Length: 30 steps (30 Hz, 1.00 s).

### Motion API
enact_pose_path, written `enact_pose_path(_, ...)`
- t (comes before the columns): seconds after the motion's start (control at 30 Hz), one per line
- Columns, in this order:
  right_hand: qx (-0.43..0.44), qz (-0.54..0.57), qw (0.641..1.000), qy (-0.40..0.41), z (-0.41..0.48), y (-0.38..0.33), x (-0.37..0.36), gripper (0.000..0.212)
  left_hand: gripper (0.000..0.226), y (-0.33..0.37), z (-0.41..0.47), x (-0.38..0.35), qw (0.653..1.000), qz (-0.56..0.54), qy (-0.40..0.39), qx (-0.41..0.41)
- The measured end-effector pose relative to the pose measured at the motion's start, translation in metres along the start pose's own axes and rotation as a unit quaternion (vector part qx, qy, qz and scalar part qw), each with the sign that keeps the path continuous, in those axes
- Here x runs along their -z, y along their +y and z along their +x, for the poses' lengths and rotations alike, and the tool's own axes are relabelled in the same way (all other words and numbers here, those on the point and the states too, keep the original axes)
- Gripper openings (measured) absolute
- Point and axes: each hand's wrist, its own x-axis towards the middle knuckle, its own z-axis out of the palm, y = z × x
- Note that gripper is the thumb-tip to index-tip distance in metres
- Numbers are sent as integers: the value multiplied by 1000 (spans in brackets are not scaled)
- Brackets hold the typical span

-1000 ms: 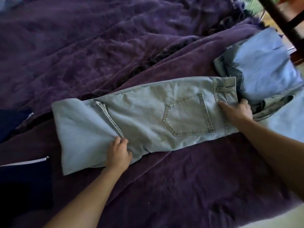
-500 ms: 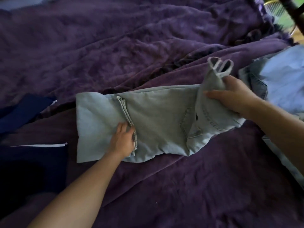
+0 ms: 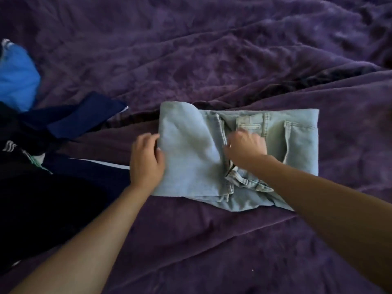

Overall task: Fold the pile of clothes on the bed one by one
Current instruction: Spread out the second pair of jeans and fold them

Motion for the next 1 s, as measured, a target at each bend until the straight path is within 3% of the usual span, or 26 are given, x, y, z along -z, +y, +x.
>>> enact_pose_path(0.03, -7, 40, 998, 49, 11, -7, 6, 22, 37, -8, 18, 5, 1000, -2, 5, -1)
enact_pose_path(0.1, -52, 133, 988, 50, 37, -17, 11, 30, 41, -21, 56, 7, 999, -30, -10, 15)
enact_pose_path(0.2, -125, 160, 979, -18, 67, -27, 0, 53, 61, -23, 100, -5, 955, -193, -110, 197)
enact_pose_path(0.27, -99, 129, 986, 18, 72, -23, -6, 44, 71, -20, 109, -18, 934, -212, -156, 239)
enact_pose_path(0.37, -86, 64, 990, 86, 67, 1, -10, 36, 54, -18, 103, -32, 965, -124, -117, 199)
enact_pose_path(0.47, -102, 25, 992, 72, 66, 9, -7, 36, 47, -10, 91, -34, 988, -7, -22, 154)
enact_pose_path(0.57, 8, -1, 990, 138, 57, -5, -4, 45, 49, 5, 60, -39, 993, 87, 41, -64)
enact_pose_path(0.63, 118, -48, 972, 198, 39, -7, -12, 54, 48, 9, 27, -52, 975, 116, -2, -188)
enact_pose_path(0.67, 154, -76, 967, 189, 28, -3, -21, 57, 49, 5, 10, -59, 965, 150, -55, -207)
enact_pose_path(0.73, 170, -144, 970, 97, 5, 15, -46, 62, 57, -10, -19, -72, 941, 234, -162, -186)
enact_pose_path(0.8, 150, -191, 970, 17, -10, 37, -66, 67, 63, -25, -33, -80, 927, 277, -197, -156)
enact_pose_path(0.9, 138, -184, 973, -8, -13, 49, -75, 68, 64, -21, -32, -80, 918, 304, -212, -142)
enact_pose_path(1.0, 152, -44, 987, 36, -20, 49, -56, 59, 59, 7, -39, -73, 935, 249, -223, -118)
